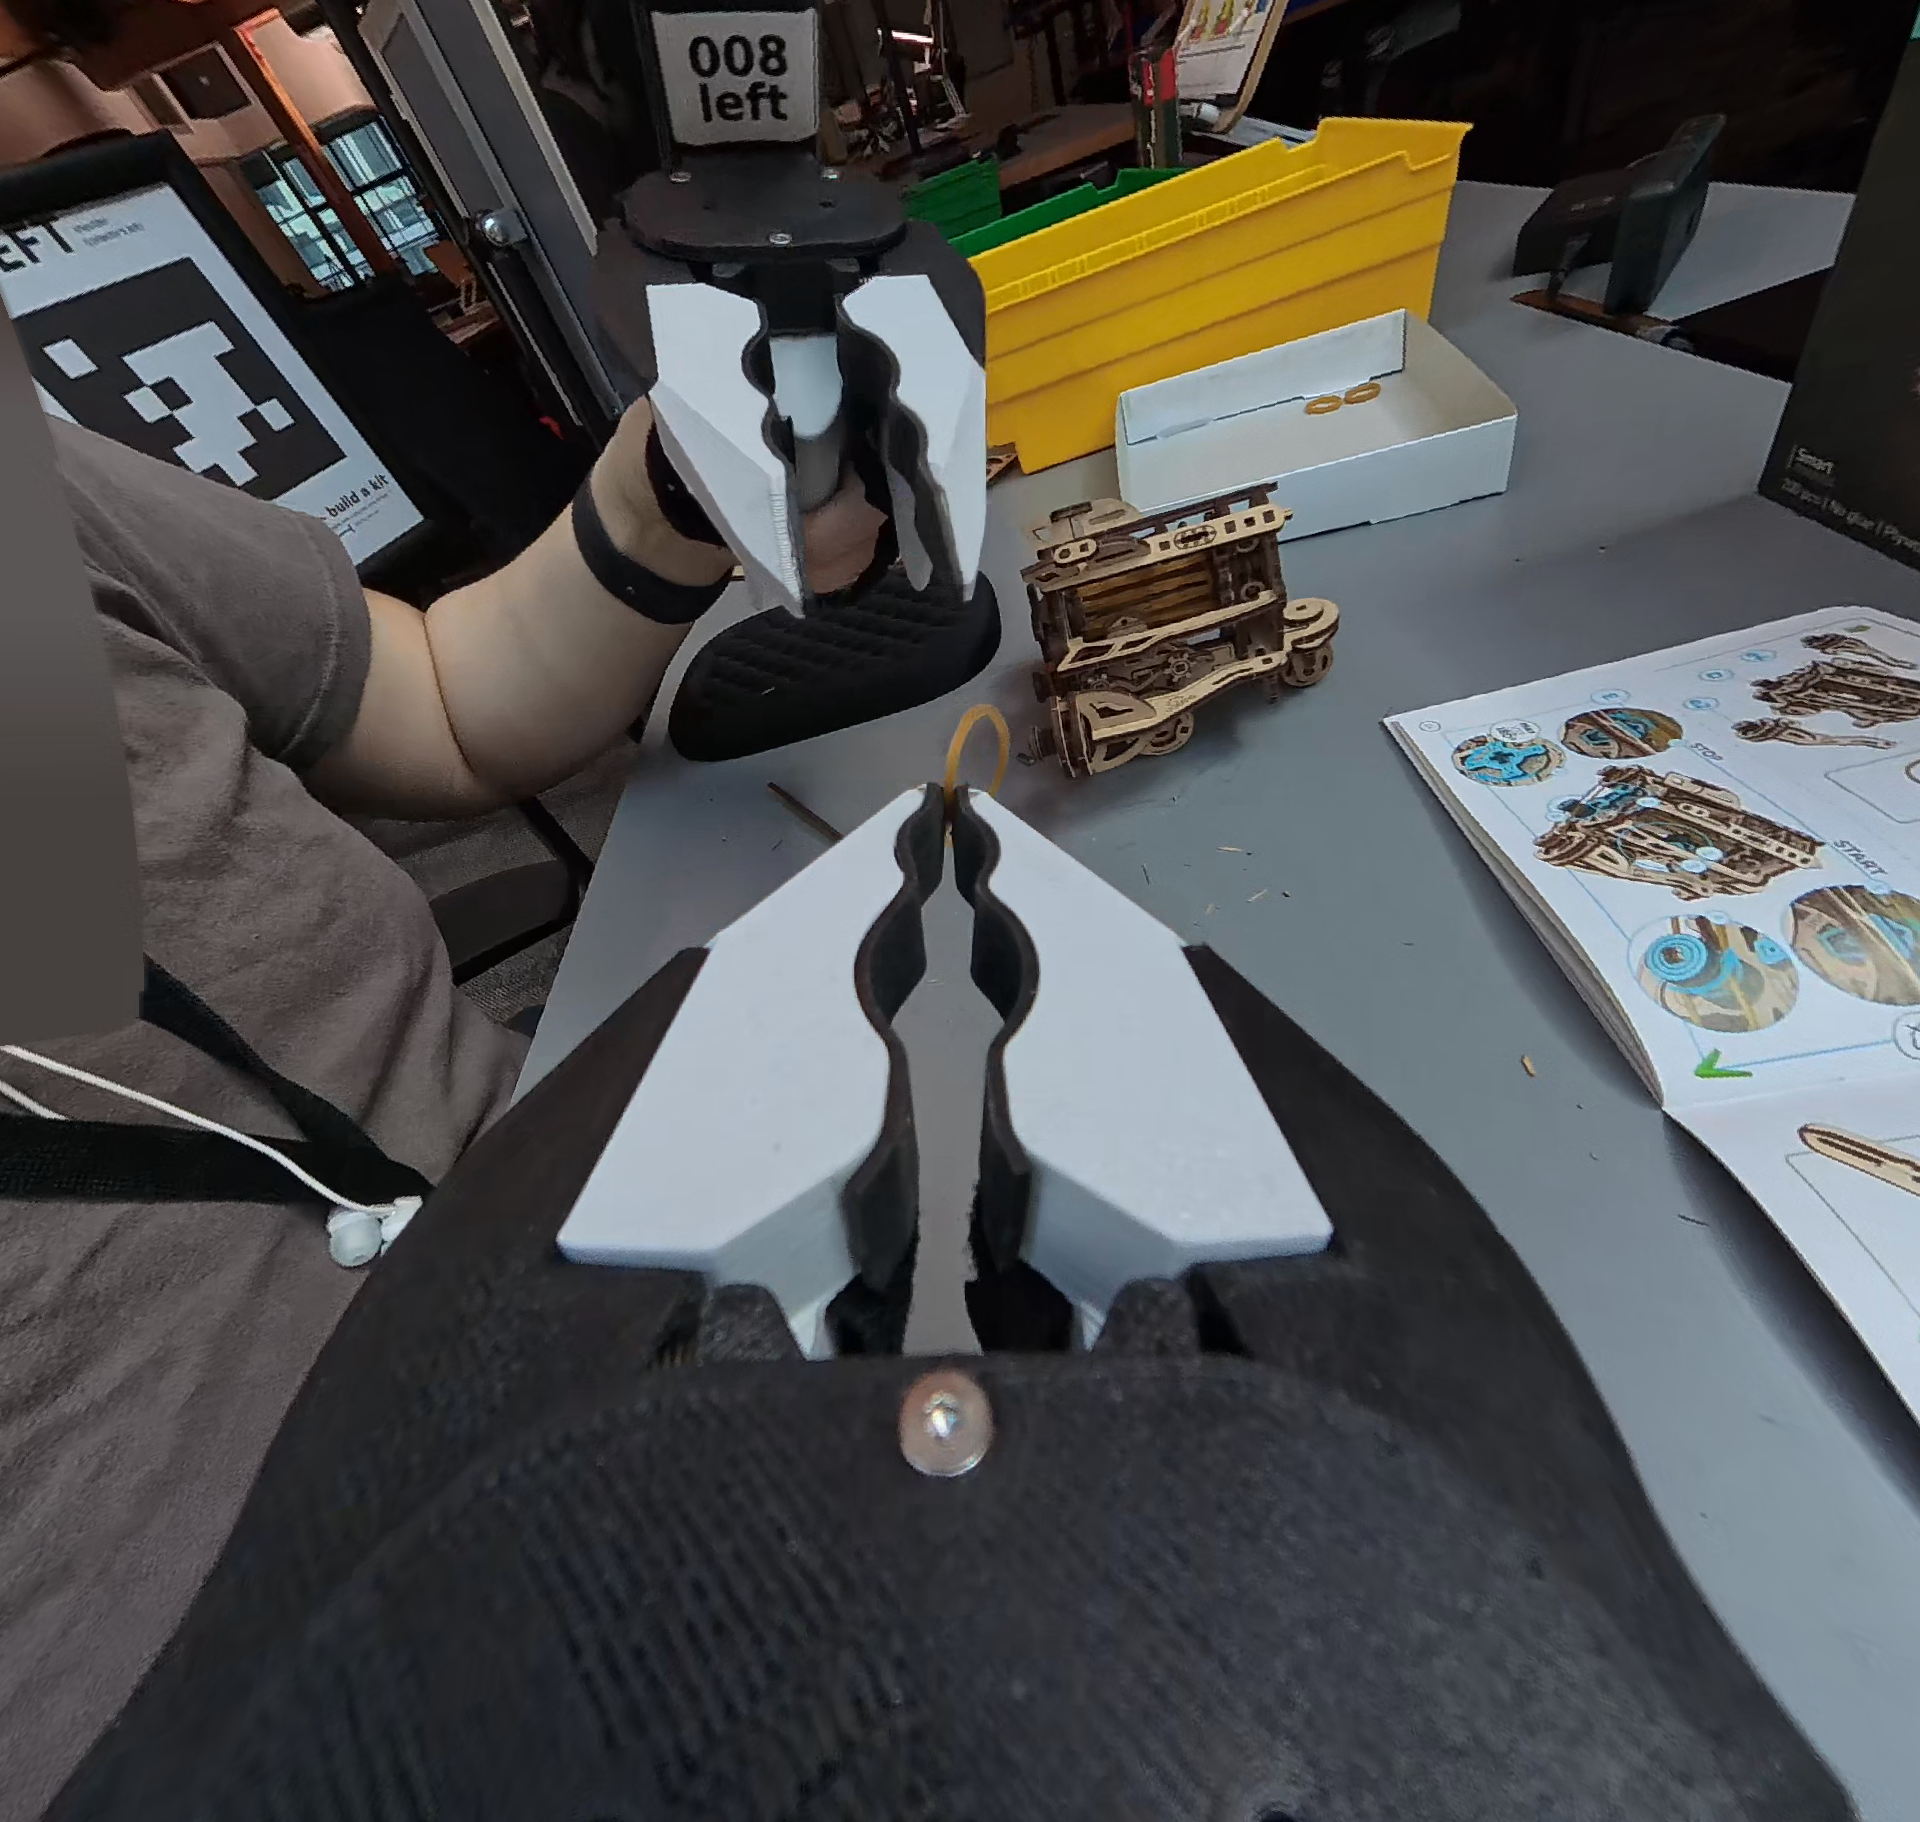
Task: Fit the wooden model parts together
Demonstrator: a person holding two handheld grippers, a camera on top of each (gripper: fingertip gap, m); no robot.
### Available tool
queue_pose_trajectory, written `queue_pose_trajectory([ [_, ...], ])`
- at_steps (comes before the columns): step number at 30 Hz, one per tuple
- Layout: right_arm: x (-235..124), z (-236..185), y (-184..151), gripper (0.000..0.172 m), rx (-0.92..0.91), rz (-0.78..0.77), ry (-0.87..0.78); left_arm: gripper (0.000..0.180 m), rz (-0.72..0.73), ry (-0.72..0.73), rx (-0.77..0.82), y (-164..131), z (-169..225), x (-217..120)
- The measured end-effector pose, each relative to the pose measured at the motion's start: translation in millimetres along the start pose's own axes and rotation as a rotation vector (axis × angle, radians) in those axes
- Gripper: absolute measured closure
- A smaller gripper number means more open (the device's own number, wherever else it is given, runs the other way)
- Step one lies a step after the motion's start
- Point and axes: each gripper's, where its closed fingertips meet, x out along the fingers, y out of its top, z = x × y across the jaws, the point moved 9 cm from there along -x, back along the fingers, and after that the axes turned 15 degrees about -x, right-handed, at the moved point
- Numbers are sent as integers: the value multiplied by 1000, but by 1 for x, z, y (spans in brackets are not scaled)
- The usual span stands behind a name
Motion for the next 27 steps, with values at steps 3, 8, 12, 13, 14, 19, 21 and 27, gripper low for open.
queue_pose_trajectory([
  [3,-1,-1,1,172,18,-21,-16,148,50,37,29,-5,5,3],
  [8,-1,-5,3,172,-1,-38,-8,138,53,110,127,-9,8,15],
  [12,-2,-6,3,172,-8,-55,-10,166,-4,68,117,-12,2,28],
  [13,-2,-6,2,172,-8,-59,-13,170,-9,59,118,-12,0,30],
  [14,-2,-6,2,172,-7,-60,-13,174,-9,52,115,-12,-1,31],
  [19,-5,-3,0,172,18,-41,-12,180,-7,57,119,-17,-8,32],
  [21,-6,-2,0,172,26,-33,-10,180,5,57,128,-20,-8,31],
  [27,-6,1,-3,172,40,-29,-22,180,39,59,118,-25,-7,27],
])
